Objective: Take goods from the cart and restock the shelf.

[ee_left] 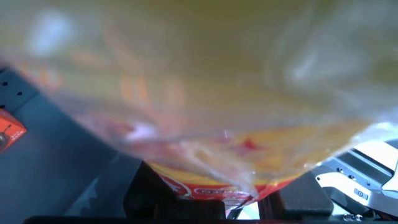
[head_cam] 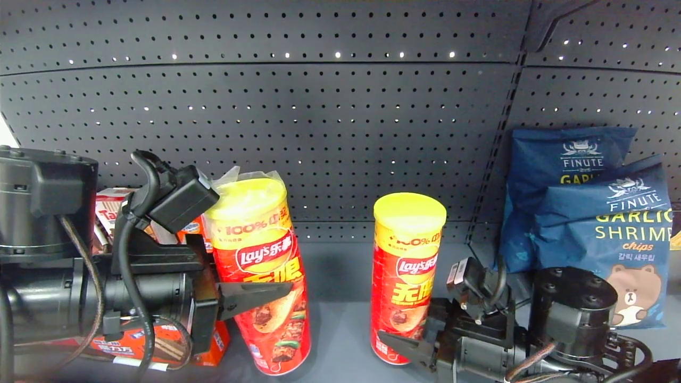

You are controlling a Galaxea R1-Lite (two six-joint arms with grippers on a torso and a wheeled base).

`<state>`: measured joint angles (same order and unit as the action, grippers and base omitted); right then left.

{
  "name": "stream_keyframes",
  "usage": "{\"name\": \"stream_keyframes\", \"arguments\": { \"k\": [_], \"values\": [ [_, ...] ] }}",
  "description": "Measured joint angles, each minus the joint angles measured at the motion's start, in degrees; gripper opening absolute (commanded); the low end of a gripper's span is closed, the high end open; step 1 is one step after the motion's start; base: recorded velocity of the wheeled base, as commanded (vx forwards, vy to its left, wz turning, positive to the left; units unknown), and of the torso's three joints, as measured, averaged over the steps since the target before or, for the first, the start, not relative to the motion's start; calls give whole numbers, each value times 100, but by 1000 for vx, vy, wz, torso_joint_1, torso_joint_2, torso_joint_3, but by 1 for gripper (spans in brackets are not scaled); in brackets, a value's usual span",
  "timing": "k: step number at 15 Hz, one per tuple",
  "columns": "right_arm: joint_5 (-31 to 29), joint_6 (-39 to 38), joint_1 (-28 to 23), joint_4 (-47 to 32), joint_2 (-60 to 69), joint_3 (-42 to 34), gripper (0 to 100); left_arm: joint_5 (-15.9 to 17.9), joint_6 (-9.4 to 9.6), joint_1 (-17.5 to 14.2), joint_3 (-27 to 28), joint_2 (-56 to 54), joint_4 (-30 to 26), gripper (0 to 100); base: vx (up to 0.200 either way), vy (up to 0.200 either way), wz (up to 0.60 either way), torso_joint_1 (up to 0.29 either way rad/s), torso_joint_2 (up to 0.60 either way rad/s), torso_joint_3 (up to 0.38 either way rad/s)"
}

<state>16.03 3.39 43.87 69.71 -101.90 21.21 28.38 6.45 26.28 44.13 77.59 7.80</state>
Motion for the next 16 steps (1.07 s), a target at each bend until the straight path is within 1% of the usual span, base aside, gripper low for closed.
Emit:
{"name": "stream_keyframes", "arguments": {
  "k": [12, 13, 16],
  "values": [
    [-123, -162, 124, 441, -623, 39, 0, 2, 4, 9, -65, 7, -1, 0, 0, 0, 0, 0, 0, 0],
    [-126, -154, 129, 479, -658, 32, 100, 5, 6, 9, -85, 7, 2, 0, 0, 0, 0, 0, 0, 0],
    [-266, -151, 129, 461, -650, -49, 100, 6, 6, 10, -157, -4, 5, 0, 0, 0, 0, 0, 0, 0]
  ]
}}
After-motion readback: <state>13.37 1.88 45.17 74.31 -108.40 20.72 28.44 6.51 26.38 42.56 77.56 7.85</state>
